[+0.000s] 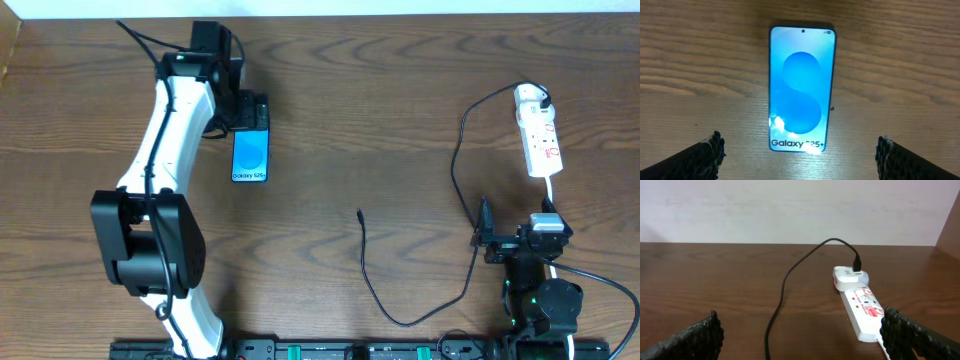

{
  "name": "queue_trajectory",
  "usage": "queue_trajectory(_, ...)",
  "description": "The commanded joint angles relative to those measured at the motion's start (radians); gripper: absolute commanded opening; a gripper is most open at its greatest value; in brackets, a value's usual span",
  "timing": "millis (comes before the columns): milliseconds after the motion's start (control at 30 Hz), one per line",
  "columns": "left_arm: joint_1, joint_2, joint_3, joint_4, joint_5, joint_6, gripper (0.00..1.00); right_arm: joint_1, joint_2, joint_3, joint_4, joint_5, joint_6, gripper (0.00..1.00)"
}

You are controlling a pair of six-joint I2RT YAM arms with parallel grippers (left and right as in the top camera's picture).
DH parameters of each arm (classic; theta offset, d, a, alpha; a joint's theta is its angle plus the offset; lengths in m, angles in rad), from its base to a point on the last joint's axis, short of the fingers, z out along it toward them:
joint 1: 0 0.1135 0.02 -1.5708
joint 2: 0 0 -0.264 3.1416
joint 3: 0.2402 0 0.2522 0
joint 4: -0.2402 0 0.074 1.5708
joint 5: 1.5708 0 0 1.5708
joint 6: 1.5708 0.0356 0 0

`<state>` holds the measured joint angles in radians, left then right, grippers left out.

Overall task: Plug charger to phone and switch on socket
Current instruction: 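Move the left gripper forward over the Galaxy S25+ phone, then lower the left gripper and close it on the phone's short edge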

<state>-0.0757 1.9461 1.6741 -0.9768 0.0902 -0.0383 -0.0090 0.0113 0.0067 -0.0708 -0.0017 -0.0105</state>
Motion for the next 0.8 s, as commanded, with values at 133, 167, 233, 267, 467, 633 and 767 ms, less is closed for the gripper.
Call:
queue_trajectory(133, -0.013, 0.121, 0.021, -0.006, -0.041, -0.045, 0.98, 0.004, -0.005, -0.001, -0.005, -0.002, 0.01, 0.99)
queue_trajectory(167, -0.013, 0.138, 0.021, -0.005, -0.041, -0.045, 0.98, 0.004, -0.005, -0.001, -0.005, -0.002, 0.01, 0.99)
queue_trajectory(233, -0.013, 0.168, 0.021, 0.006, -0.039, -0.046, 0.98, 0.004, -0.005, -0.001, -0.005, -0.002, 0.01, 0.99)
queue_trajectory(267, -0.013, 0.182, 0.021, 0.013, -0.039, -0.046, 0.98, 0.004, -0.005, -0.001, -0.005, -0.002, 0.01, 0.99)
queue_trajectory(467, -0.013, 0.238, 0.02, 0.04, -0.027, -0.046, 0.98, 0.004, -0.005, -0.001, -0.005, -0.002, 0.01, 0.99)
queue_trajectory(633, -0.013, 0.242, 0.018, 0.055, -0.024, -0.046, 0.98, 0.004, -0.005, -0.001, -0.005, -0.002, 0.01, 0.99)
queue_trajectory(767, -0.013, 0.243, 0.011, 0.063, -0.024, -0.045, 0.98, 0.004, -0.005, -0.001, -0.005, -0.002, 0.01, 0.99)
